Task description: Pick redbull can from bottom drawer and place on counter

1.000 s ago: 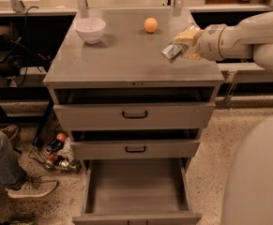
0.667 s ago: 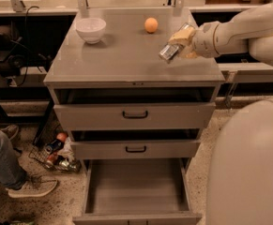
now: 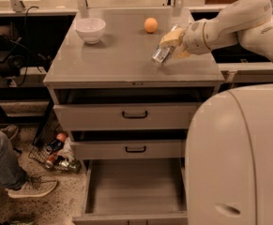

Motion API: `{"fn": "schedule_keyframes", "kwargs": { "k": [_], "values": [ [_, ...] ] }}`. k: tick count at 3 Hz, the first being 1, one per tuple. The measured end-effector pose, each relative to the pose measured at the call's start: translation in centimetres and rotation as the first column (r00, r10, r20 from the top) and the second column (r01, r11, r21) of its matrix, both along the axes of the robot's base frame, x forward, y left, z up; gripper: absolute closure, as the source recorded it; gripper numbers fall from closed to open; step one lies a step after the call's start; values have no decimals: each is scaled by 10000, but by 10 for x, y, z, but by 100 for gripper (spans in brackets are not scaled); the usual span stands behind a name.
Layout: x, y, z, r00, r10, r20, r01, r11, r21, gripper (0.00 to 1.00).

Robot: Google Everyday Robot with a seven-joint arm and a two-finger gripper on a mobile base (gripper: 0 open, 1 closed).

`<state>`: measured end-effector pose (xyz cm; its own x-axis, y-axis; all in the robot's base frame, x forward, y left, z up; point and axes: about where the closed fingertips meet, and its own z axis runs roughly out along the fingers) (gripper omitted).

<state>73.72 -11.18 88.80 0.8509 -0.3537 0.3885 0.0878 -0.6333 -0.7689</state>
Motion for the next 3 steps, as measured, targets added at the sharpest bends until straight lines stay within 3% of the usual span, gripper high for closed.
{"fn": "schedule_keyframes", "kwargs": {
  "k": [1,2,3],
  "values": [
    [0,15,-6,9986,494,-177,-494,9988,4,82],
    [-2,29,-9,9951,945,-296,-945,9955,37,51],
    [-3,34,-9,9932,1113,-346,-1111,9938,57,28]
  ]
}}
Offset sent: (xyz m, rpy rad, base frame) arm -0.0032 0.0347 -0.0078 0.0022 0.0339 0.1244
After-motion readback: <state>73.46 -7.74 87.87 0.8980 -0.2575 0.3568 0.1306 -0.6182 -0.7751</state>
